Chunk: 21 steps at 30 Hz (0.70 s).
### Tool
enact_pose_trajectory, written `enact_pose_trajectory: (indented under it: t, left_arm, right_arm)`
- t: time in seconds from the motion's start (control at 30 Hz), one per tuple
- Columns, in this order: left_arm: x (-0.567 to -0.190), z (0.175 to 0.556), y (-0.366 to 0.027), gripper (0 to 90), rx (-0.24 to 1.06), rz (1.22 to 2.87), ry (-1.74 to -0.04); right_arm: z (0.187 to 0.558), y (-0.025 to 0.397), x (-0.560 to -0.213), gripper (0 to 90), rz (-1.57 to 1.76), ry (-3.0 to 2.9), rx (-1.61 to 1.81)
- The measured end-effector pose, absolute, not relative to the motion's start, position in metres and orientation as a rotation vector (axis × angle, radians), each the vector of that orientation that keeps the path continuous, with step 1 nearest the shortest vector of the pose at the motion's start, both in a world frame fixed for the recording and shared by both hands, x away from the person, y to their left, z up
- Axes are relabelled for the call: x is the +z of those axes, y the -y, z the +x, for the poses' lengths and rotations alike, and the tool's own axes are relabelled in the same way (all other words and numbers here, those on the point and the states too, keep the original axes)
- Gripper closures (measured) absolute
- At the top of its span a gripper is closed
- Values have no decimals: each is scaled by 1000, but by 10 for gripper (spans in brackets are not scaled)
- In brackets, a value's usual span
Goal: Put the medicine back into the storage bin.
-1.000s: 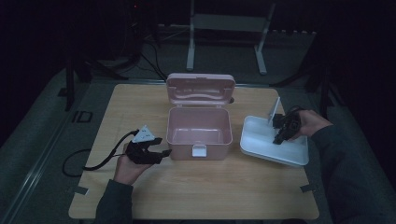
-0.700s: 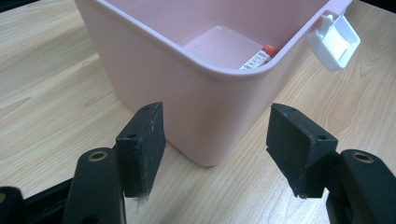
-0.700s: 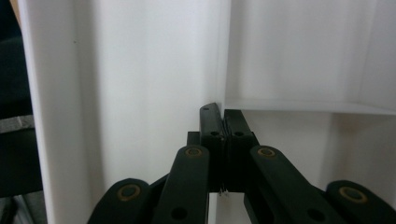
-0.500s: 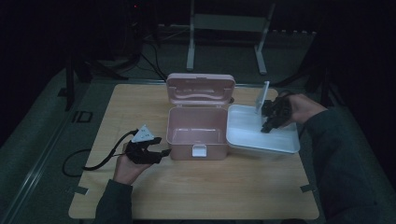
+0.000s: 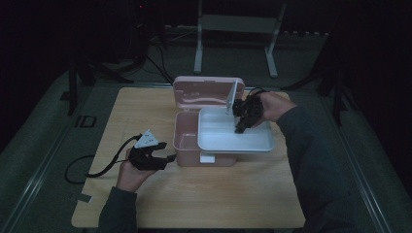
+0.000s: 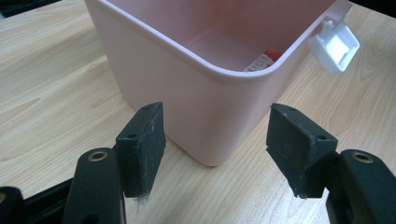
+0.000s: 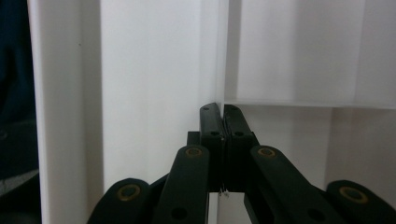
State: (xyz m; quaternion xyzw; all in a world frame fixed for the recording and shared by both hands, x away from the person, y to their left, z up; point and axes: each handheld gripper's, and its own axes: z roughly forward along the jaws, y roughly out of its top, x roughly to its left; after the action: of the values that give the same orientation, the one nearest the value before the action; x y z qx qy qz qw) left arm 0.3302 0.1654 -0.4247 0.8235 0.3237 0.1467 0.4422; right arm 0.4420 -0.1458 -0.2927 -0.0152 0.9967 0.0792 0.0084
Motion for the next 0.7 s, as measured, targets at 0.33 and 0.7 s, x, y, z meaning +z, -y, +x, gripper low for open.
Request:
enact_pose_trajectory:
  t: [0.33,0.7]
  left_arm:
    - [-425,330,-167,371,364,2041,-805]
    - [-424,330,-167,370,364,2039,-807]
  right_arm:
    - [453,112,-300,896,-30,-3100,260]
    - [466,94,-316,896,-7,-3105,335]
